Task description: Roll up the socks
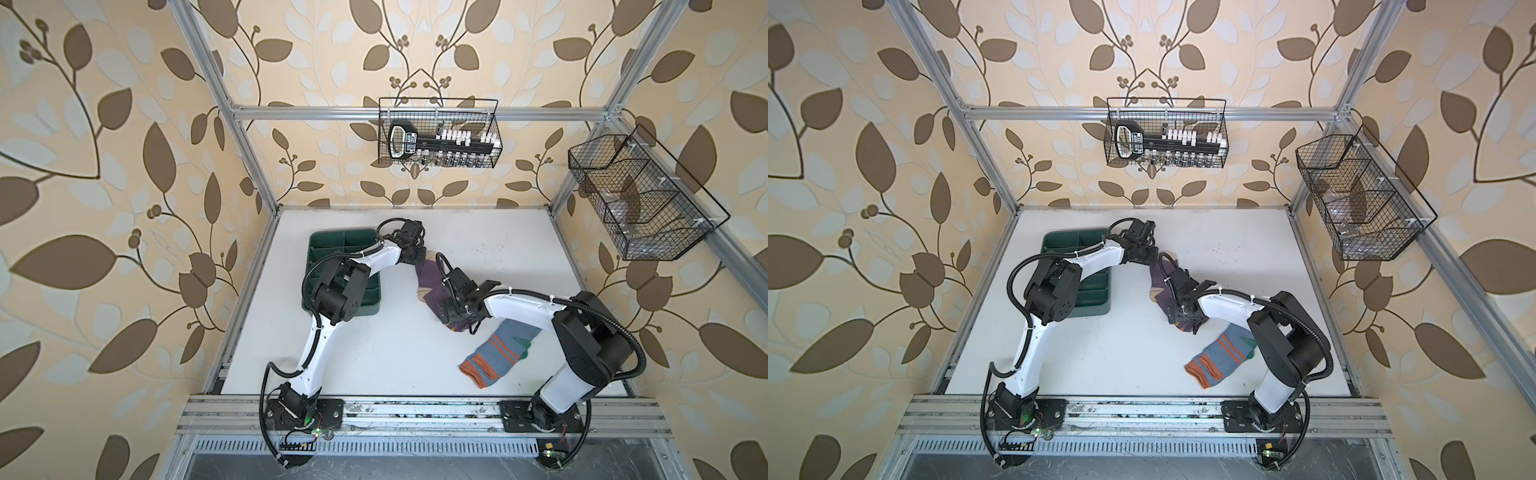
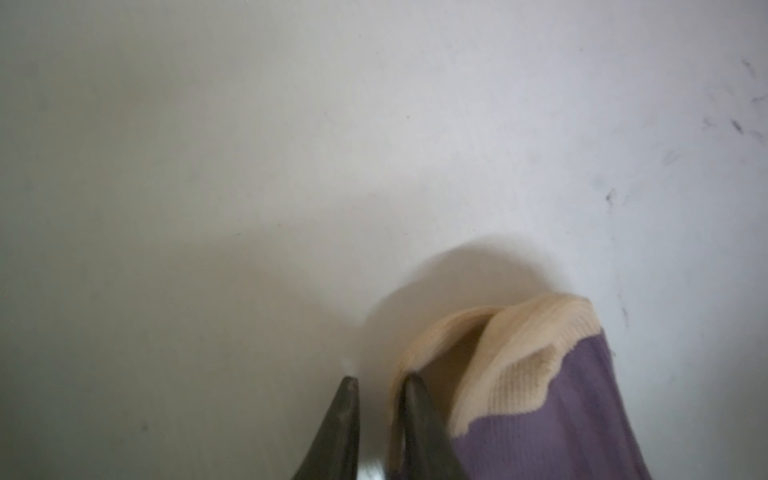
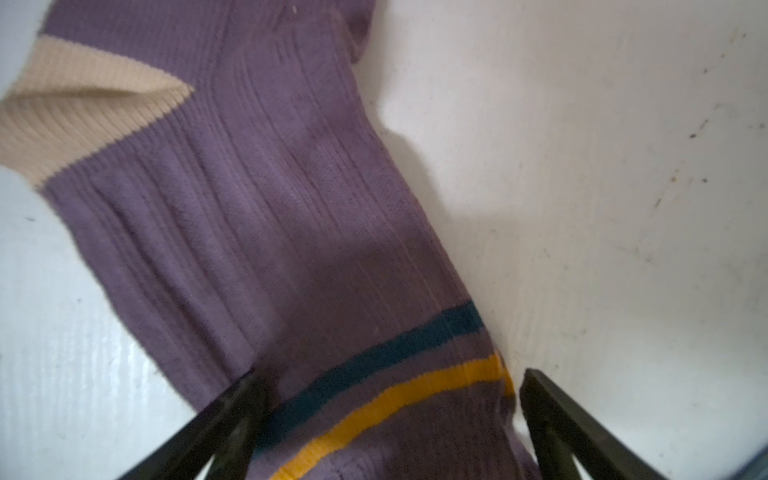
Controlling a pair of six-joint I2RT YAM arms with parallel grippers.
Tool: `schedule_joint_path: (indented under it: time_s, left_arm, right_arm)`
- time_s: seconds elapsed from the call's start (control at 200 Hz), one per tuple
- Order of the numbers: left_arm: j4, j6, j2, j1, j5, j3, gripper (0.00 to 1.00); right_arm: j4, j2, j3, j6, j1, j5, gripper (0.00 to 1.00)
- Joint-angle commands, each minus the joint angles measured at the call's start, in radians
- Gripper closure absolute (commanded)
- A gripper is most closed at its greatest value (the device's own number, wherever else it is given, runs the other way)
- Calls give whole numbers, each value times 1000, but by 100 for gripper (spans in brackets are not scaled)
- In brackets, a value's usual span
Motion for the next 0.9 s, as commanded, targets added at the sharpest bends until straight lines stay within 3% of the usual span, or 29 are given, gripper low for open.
schedule_joint_path:
  time_s: [0.0,0.11,0.175,0.515,0.675,0.895]
  left_arm:
    - [-28,2,17,0,5,34,82]
    - [-28,-5,21,0,11,32,90]
    - [-24,-10,18,0,13,28,100]
    - [-8,20,-38,0,-16,-9,100]
    - [-19,20,-30,-1,-11,10,100]
    - [-12,18,-49,0,-45,-9,100]
  right_arm:
    - [-66,-6,8,-20,3,-2,3]
    - [-68,-3,8,-20,2,3,3]
    - [-70,-1,7,-18,0,5,3]
    - [-76,-176,-20,14,-87,-124,1]
    - [-83,-173,-31,24,-104,-126,2]
    - [-163,-172,-28,185,-103,-87,14]
